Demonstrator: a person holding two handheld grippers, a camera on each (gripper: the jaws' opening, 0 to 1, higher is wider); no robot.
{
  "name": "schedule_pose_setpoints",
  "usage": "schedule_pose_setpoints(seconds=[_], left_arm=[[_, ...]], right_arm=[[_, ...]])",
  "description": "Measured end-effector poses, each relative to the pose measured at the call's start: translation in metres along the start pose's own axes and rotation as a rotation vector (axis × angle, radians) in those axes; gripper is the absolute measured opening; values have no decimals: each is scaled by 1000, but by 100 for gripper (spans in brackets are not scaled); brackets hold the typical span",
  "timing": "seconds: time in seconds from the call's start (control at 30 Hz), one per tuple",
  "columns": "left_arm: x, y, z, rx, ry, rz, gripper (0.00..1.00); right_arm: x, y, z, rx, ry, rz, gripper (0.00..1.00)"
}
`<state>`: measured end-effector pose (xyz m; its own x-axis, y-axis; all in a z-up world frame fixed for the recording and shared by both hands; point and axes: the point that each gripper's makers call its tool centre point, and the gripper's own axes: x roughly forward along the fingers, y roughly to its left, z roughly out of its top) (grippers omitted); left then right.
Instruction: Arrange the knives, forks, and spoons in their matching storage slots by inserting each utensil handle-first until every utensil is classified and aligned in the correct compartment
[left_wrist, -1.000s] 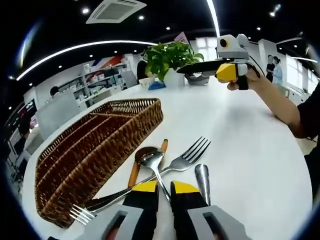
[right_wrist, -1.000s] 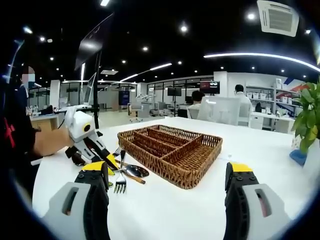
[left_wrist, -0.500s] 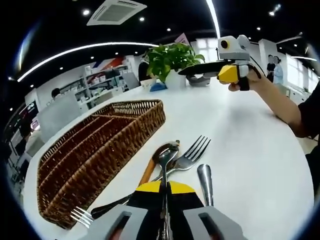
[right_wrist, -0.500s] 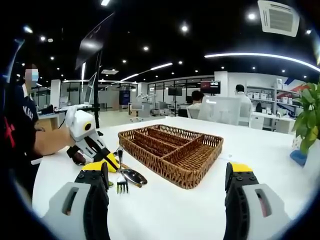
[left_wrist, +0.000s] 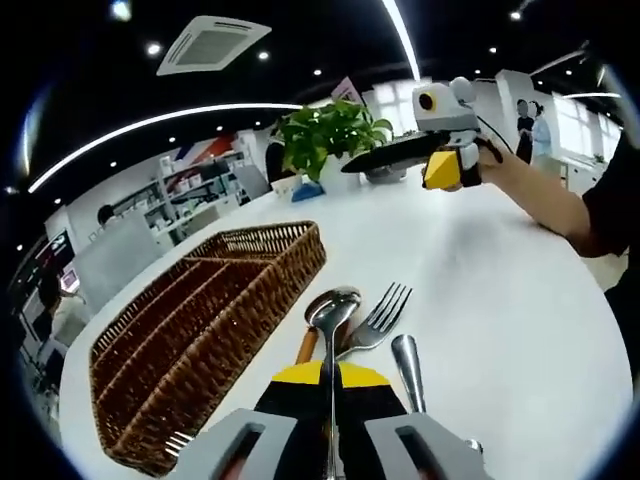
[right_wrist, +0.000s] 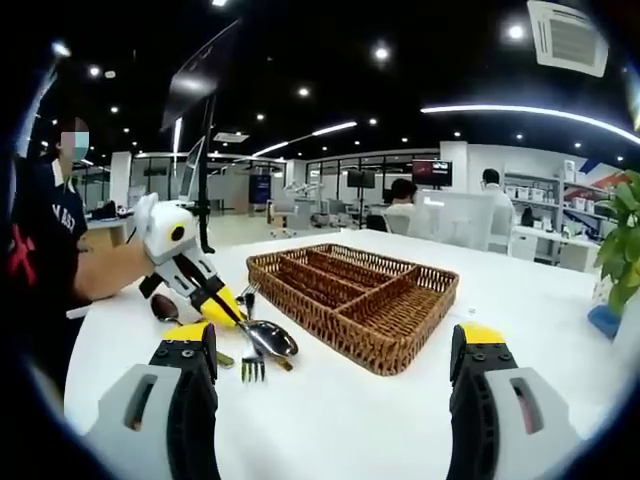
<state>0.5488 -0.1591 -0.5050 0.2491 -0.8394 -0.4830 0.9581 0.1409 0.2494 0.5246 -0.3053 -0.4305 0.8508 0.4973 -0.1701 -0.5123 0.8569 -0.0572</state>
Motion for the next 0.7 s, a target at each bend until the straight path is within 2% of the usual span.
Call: schedule_pose_setpoints(seconds=[0.07,0.17,0.23,0.27,0.33,0.47,0.57,0.7], left_arm=[[-3,-4,4,14,-20,-22,1],[-9,-14,16,81,-74,-69,1],[-15,-24,25,118,-117,-110,1],[-17,-31,26,97,-126,-144,1],[-20,-38,33,120,-157,-171,1],[-25,-47,38,135,-180,-216,1],[-28,-55,42,163,-204,-249,1],[-32,-61,44,181,-222,-270,1]], right_arm=[[2,9,0,-1,-4,48,99],[4,20,-3,-11,5,90,99],[6,33,-7,-20,16,153,99],[7,40,-8,-20,17,184,99],[8,55,-11,-40,29,245,99],[12,80,-14,-83,31,332,98],[17,101,-16,-60,24,414,87],[21,116,-26,-71,55,471,75]])
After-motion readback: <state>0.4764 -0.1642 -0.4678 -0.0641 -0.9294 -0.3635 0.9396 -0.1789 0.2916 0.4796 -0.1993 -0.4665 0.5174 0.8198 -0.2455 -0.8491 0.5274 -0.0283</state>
